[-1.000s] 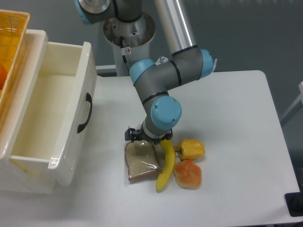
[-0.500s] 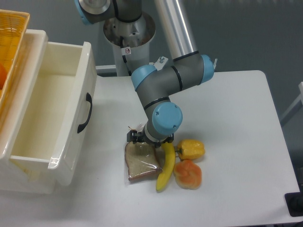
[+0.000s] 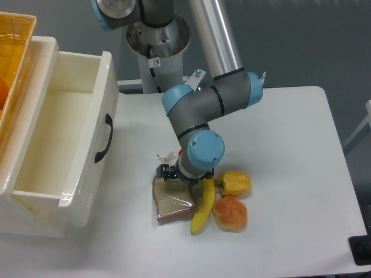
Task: Pick up the toast
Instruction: 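Lower the gripper onto the toast bag edge and close it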
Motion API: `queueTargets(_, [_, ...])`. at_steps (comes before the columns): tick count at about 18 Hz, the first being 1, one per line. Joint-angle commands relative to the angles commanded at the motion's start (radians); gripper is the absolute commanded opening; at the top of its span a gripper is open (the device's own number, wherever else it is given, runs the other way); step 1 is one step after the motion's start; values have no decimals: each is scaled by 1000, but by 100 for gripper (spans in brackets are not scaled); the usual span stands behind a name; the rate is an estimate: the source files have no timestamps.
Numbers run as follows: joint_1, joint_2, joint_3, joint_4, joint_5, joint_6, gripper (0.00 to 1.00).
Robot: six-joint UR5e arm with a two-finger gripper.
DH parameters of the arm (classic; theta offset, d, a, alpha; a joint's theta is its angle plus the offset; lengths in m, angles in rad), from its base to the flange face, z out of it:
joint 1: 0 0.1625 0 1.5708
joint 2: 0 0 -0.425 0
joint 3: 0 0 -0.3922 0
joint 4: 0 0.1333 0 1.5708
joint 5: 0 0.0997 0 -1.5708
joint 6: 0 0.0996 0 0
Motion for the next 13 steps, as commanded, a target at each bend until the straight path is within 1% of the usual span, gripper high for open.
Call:
queueTargets(2, [-2,-5,0,0,2,-5,99])
queueTargets(3, [-2,-6,3,-2,2,-5,94])
queueTargets(4, [-2,-6,3,-2,2,-5,87])
queueTargets(7, [-2,-9,9,-3,5,-5,59])
queueTargets(9, [-2,-5,9,-5,5,-6,34])
queueTargets(10, [-2,-5,9,-3,3,-14,18])
queueTargets(12, [-2,-5,9,-5,2,-17,2])
queueTargets(13, [-2,-2,9,-5,2,-17,0])
